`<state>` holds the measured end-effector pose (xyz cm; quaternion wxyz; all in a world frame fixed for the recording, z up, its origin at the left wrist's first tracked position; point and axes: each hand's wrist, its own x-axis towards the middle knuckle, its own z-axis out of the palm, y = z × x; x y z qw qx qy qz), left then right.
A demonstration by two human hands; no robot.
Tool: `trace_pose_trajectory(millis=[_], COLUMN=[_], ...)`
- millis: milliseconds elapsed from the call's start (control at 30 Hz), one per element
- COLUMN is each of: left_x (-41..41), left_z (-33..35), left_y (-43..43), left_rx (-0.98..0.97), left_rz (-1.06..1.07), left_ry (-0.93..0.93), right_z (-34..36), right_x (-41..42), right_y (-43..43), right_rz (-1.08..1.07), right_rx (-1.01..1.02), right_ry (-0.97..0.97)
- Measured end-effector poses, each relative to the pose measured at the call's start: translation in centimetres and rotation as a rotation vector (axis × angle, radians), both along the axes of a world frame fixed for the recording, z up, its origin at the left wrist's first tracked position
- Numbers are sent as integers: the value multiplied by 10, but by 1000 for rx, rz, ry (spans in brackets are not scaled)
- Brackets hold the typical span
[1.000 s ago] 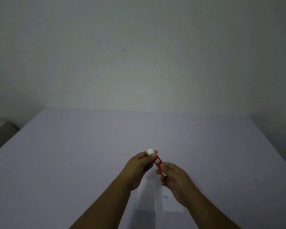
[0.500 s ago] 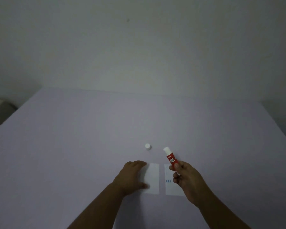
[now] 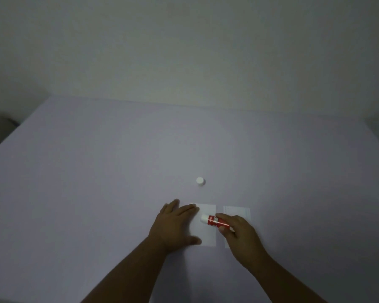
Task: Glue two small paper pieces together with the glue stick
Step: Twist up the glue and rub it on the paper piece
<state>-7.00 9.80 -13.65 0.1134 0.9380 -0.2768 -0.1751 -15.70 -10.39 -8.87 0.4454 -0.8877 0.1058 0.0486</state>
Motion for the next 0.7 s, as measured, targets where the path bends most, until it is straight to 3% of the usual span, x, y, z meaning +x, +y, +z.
trace_pose_trajectory(millis=[267, 567, 700], left_x=[-2, -1, -1], left_z=[-5, -1, -2], left_y=[5, 5, 4], left_rx=[-27, -33, -38], left_rz=[10, 15, 21], left_ry=[37, 36, 42], right_z=[-17, -20, -22], right_x=[-2, 31, 10], right_y=[6, 6, 8], right_rz=[262, 146, 256], right_rx=[-247, -372, -391], right_ry=[-92, -91, -112])
